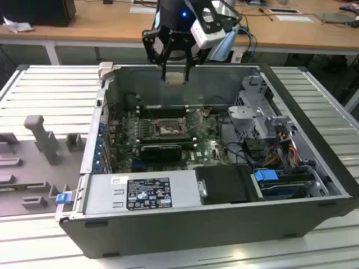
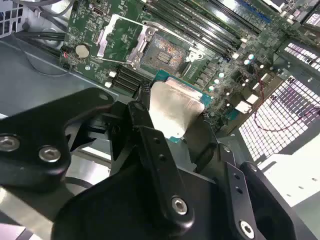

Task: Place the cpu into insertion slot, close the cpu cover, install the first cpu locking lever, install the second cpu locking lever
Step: 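Place the cpu into insertion slot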

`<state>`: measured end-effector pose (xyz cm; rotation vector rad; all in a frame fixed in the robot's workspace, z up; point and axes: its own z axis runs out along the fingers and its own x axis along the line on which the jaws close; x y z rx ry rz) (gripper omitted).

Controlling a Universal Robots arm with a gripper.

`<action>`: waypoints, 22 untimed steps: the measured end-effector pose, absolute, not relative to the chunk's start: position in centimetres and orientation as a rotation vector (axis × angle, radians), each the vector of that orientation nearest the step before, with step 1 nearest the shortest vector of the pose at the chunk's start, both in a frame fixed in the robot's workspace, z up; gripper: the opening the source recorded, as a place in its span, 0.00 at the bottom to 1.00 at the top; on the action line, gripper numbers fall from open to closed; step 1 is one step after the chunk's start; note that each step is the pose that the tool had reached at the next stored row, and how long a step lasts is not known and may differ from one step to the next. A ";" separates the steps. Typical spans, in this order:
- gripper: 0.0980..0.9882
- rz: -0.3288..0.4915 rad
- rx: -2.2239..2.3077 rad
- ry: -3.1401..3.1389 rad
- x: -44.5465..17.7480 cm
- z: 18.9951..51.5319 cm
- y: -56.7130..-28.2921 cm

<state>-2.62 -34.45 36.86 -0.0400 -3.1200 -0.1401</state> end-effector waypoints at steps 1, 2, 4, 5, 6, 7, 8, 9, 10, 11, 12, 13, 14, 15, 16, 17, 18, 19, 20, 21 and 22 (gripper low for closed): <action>0.48 -0.140 -0.087 -3.120 -2.6 36.9 -34.4; 0.48 -0.141 -0.148 -3.120 -2.6 36.8 -34.4; 0.48 -0.141 -0.154 -3.119 -2.6 36.7 -34.4; 0.48 -0.141 -0.154 -3.118 -2.6 36.6 -34.4; 0.48 -0.141 -0.154 -3.118 -2.6 36.6 -34.5; 0.48 -0.141 -0.155 -3.118 -2.6 36.6 -34.5; 0.48 -0.141 -0.158 -3.118 -2.6 36.6 -34.5; 0.48 -0.141 -0.162 -3.118 -2.6 36.6 -34.4; 0.48 -0.141 -0.175 -3.117 -2.6 36.6 -34.4; 0.48 -0.141 -0.191 -3.117 -2.6 36.6 -34.4; 0.48 -0.142 -0.208 -3.116 -2.6 36.6 -34.4; 0.48 -0.142 -0.236 -3.115 -2.6 36.6 -34.4; 0.48 -0.141 -0.276 -3.113 -2.6 36.5 -34.5; 0.48 -0.141 -0.310 -3.111 -2.6 36.5 -34.5; 0.48 -0.141 -0.323 -3.110 -2.6 36.5 -34.5; 0.48 -0.141 -0.336 -3.109 -2.6 36.5 -34.5; 0.48 -0.141 -0.356 -3.107 -2.6 36.5 -34.4; 0.48 -0.141 -0.380 -3.105 -2.6 36.5 -34.4; 0.48 -0.141 -0.399 -3.103 -2.6 36.5 -34.4; 0.48 -0.141 -0.431 -3.100 -2.6 36.5 -34.4; 0.48 -0.141 -0.444 -3.098 -2.6 36.5 -34.4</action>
